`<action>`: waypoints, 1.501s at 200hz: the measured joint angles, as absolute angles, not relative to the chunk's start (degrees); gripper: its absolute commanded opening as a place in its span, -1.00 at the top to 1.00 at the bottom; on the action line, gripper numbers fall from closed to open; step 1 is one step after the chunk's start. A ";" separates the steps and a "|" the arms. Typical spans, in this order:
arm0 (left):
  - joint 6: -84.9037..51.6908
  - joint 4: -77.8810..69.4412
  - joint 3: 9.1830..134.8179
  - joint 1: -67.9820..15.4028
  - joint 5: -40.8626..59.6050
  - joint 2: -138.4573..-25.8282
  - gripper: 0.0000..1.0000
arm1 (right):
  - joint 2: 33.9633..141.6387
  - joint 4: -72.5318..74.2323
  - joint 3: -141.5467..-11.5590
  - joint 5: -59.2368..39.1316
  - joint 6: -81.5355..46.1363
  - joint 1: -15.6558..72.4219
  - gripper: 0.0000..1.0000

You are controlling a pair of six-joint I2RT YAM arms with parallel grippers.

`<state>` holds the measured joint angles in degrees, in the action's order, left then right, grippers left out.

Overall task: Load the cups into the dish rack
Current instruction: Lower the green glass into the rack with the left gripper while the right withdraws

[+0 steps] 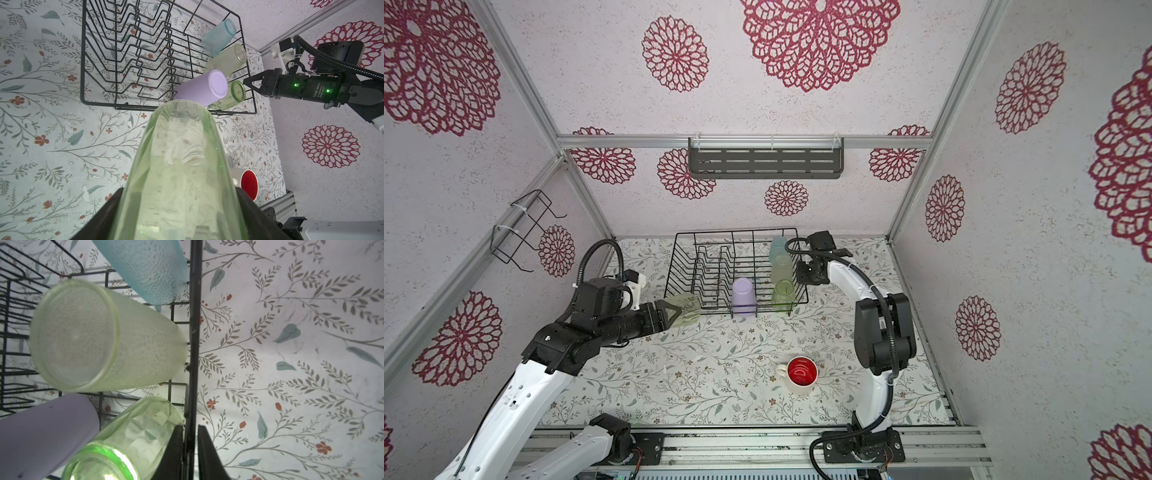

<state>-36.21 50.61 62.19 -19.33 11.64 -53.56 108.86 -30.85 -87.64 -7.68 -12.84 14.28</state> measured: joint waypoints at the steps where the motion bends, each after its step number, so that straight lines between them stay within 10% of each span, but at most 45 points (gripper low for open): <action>1: -36.21 50.61 62.19 -19.33 11.60 -53.56 0.07 | 108.86 -30.83 -87.64 -7.86 -12.69 14.28 0.87; 214: -27.68 61.17 86.74 -18.81 3.86 -73.30 0.10 | 95.31 -28.42 -71.16 -5.85 -19.20 26.74 1.00; 300: -24.58 61.52 98.45 -18.81 8.86 -92.03 0.14 | 86.02 -26.57 -67.05 -3.62 -14.79 28.08 0.23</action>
